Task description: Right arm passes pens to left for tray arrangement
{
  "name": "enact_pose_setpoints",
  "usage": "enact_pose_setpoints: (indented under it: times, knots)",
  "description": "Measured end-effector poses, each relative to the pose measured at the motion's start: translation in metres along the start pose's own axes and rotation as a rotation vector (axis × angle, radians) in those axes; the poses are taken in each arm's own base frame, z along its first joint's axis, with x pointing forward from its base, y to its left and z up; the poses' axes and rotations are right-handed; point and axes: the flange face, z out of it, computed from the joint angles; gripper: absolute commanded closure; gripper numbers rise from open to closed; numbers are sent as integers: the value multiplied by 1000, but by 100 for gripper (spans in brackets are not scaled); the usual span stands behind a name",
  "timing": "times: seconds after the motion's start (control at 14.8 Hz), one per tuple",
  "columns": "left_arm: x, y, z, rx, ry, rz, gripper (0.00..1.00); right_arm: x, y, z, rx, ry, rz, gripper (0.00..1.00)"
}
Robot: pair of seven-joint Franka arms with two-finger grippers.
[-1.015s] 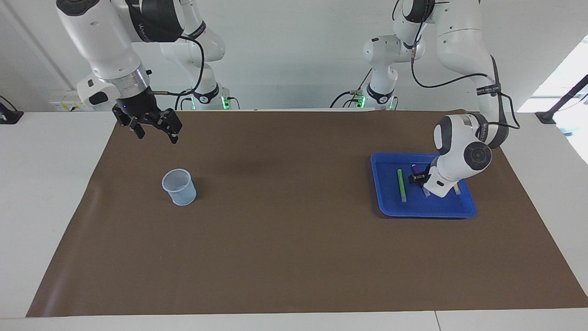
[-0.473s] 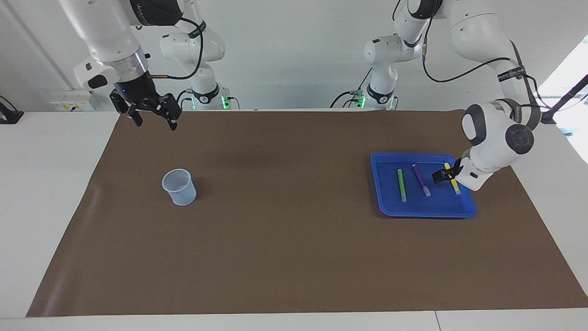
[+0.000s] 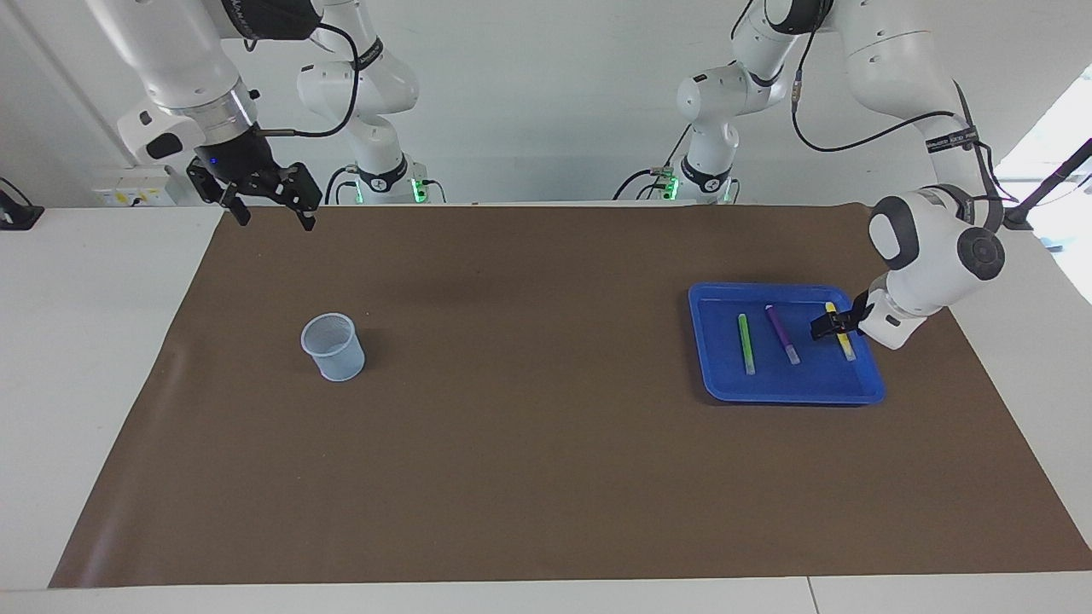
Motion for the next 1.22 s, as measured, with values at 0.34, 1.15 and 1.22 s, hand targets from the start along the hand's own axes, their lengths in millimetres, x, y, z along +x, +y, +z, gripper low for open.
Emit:
enact_pose_setpoints:
  times: [0.34, 1.15, 1.22]
  knots:
    - [-5, 1, 18, -1, 4, 0, 0, -2, -1, -3, -23, 3, -8, 0]
    - [4, 37, -104, 17, 34, 14, 0, -7, -1, -26, -10, -2, -25, 0]
    - [-2, 41, -131, 17, 39, -20, 0, -6, 1, -27, -3, -4, -22, 0]
